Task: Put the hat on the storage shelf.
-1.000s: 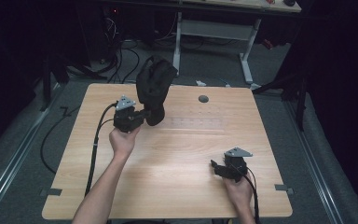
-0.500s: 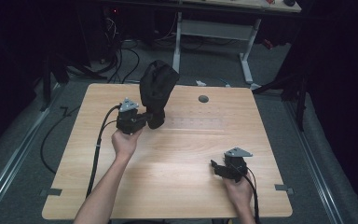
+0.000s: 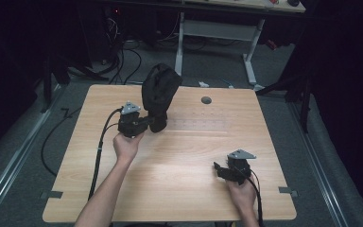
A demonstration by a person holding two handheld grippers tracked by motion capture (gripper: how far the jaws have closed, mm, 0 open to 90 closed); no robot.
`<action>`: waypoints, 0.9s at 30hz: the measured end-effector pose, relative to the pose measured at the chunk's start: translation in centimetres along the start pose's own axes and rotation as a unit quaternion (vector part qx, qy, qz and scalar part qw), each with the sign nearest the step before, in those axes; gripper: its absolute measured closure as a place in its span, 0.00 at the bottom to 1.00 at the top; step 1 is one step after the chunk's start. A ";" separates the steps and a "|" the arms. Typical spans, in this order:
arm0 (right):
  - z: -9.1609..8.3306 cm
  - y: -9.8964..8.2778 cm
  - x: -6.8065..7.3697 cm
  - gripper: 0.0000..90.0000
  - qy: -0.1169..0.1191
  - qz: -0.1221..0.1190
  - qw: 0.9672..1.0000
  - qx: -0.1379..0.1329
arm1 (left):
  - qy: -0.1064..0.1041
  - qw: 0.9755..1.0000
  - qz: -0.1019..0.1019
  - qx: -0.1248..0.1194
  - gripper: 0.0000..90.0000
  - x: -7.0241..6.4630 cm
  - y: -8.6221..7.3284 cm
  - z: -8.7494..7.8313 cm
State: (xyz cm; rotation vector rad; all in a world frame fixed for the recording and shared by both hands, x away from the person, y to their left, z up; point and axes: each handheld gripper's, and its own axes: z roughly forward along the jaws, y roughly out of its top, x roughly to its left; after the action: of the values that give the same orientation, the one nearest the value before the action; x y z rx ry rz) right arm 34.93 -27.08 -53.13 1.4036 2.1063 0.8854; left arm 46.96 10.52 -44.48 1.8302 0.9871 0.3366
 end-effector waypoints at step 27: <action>0.0 0.0 0.0 0.37 0.000 0.000 1.000 0.000 | -0.010 1.000 0.002 0.006 0.52 -0.4 0.3 -2.6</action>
State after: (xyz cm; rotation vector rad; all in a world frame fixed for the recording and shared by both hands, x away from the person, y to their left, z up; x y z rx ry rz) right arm 34.93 -27.07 -53.12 1.4046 2.1064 0.8859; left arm 45.21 11.83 -42.93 1.8437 0.9740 0.3142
